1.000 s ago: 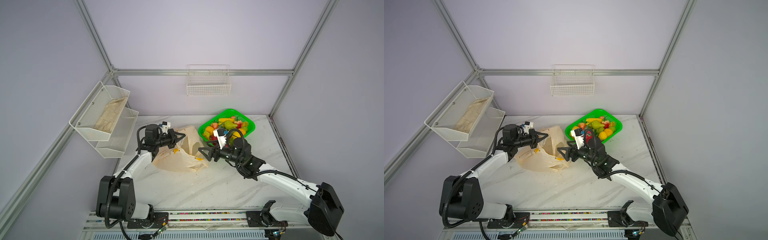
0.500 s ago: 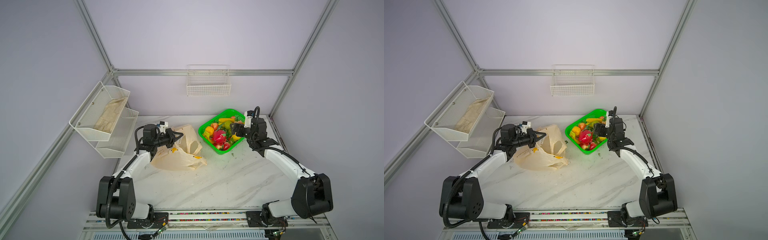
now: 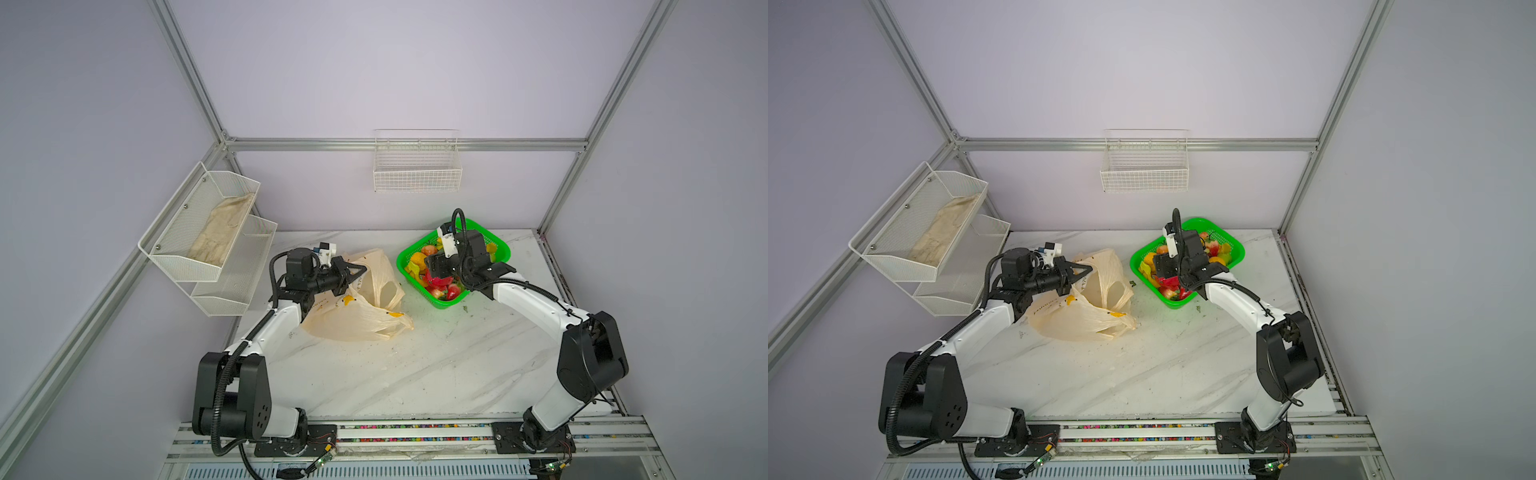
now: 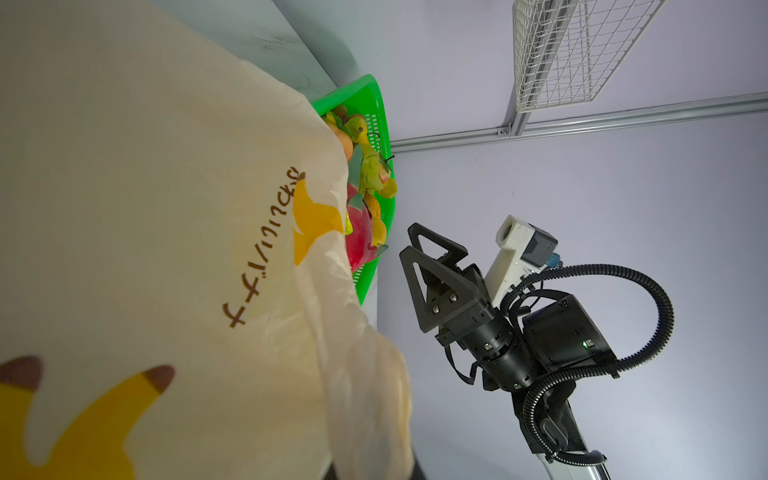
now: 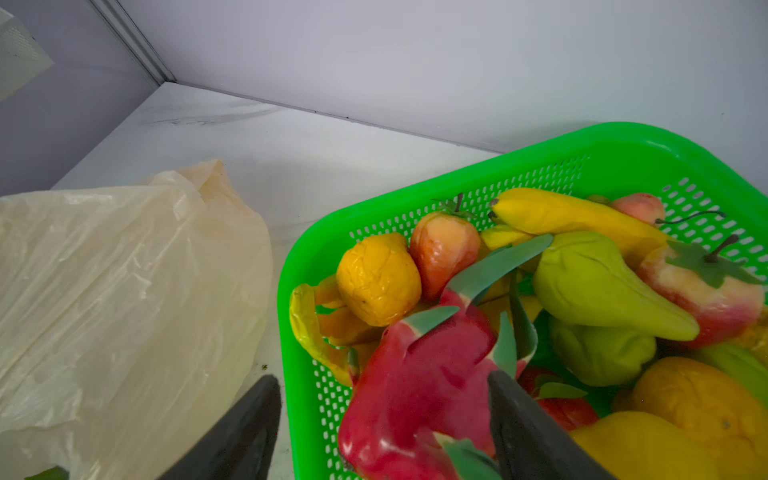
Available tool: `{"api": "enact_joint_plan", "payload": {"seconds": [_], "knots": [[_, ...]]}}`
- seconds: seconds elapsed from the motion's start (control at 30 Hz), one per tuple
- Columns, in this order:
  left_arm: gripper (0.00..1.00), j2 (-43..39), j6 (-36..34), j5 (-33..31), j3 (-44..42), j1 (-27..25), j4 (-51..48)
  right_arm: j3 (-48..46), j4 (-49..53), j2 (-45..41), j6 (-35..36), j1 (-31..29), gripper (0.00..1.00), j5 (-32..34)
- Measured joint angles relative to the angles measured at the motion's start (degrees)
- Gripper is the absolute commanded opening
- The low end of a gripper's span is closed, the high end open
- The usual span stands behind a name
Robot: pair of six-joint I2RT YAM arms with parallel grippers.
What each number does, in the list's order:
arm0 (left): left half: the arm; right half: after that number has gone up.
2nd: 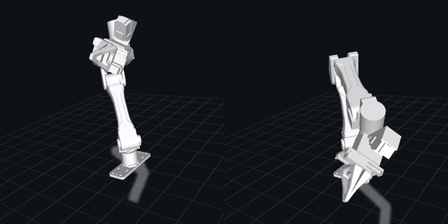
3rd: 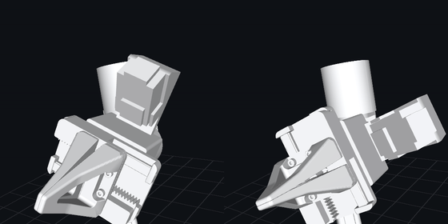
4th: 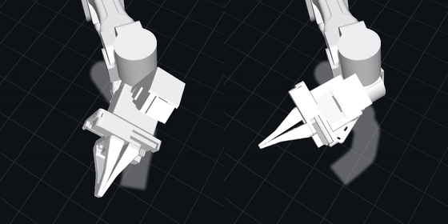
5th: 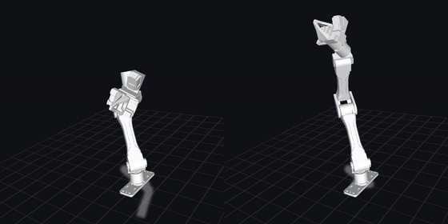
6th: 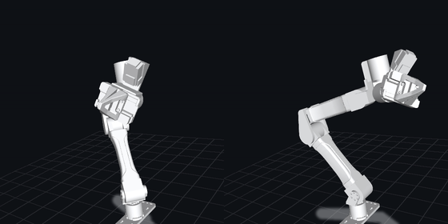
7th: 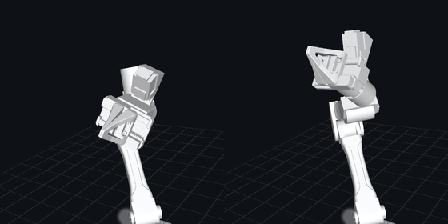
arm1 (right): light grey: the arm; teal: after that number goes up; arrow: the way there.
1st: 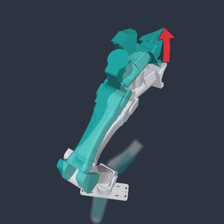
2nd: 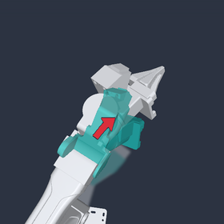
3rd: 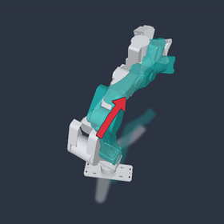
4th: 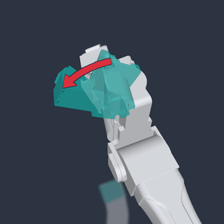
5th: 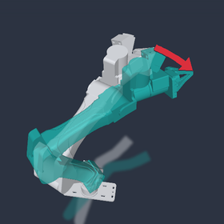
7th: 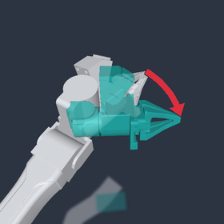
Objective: Place the fake fruits into the plastic bag and tie a complex knot
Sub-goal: 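Grasp a green pear in the basket with the right gripper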
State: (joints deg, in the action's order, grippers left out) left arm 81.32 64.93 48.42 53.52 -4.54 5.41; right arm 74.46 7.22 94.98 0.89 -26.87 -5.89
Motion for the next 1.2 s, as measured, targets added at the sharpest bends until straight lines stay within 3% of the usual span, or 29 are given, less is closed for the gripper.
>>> {"api": "enact_joint_plan", "payload": {"seconds": [0.33,0.57,0.77,1.2], "knots": [[0.0,0.0,-0.02,0.02,0.0,0.02,-0.33,4.81,2.01,3.15,0.33,3.17,0.7,-1.51],[0.0,0.0,-0.02,0.04,0.0,0.02,-0.33,7.13,3.37,4.9,-1.75,11.89,0.76,2.82],[0.0,0.0,-0.02,0.17,0.0,0.02,-0.33,12.02,6.86,11.08,-0.28,13.03,0.84,9.31],[0.0,0.0,-0.02,0.22,0.0,0.04,-0.33,22.73,14.93,22.8,15.76,9.86,0.86,18.58]]}}
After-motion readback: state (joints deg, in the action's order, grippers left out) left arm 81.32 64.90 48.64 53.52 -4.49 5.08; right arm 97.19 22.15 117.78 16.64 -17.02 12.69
